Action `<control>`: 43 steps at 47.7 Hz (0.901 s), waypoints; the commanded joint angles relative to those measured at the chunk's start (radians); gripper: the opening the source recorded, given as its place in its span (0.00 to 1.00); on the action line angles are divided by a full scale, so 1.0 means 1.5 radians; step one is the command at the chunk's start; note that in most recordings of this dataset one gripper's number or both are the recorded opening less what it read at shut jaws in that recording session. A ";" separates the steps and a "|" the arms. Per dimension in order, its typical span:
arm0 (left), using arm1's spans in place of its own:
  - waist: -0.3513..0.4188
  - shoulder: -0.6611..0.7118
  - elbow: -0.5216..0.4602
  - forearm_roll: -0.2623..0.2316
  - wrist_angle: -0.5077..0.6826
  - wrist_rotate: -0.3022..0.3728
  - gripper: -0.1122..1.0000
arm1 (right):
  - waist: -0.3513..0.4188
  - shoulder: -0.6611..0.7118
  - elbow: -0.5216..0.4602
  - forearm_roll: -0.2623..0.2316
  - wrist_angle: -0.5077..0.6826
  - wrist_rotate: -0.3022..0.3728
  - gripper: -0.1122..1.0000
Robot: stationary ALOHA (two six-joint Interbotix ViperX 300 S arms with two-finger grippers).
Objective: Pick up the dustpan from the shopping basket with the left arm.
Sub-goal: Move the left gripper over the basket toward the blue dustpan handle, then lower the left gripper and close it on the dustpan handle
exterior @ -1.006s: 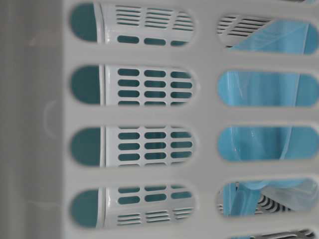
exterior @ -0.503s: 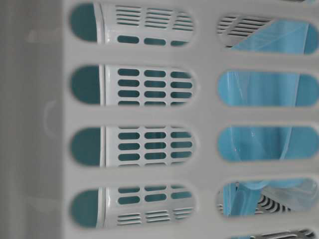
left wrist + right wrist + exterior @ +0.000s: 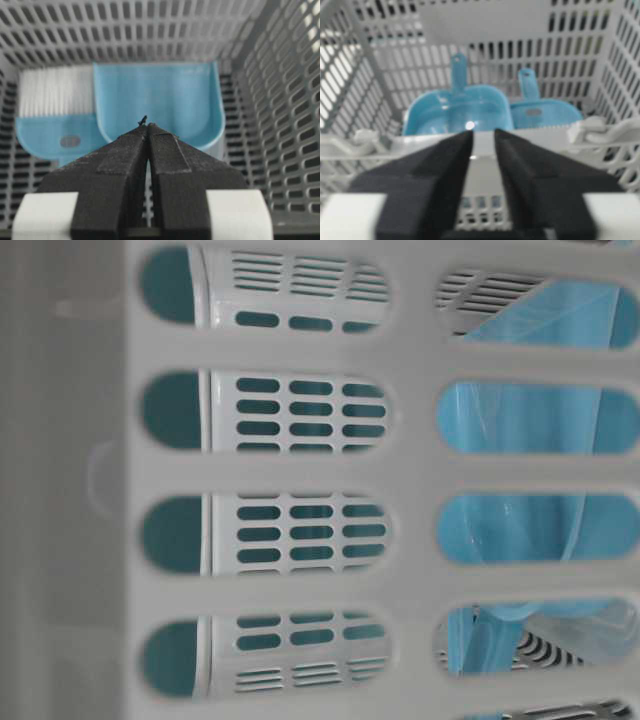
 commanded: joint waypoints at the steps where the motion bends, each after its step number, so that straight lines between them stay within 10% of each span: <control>1: -0.004 0.045 -0.059 0.003 0.056 0.002 0.10 | 0.001 0.004 -0.010 0.003 -0.003 0.000 0.43; 10: -0.013 0.149 -0.160 0.003 0.216 0.013 0.41 | 0.001 0.001 -0.002 0.003 0.007 0.001 0.76; 21: -0.016 0.240 -0.219 0.003 0.304 0.026 0.90 | 0.001 -0.013 0.010 0.003 0.008 0.001 0.78; 43: -0.028 0.373 -0.196 0.003 0.336 0.018 0.90 | 0.001 -0.037 0.026 0.003 0.007 0.001 0.78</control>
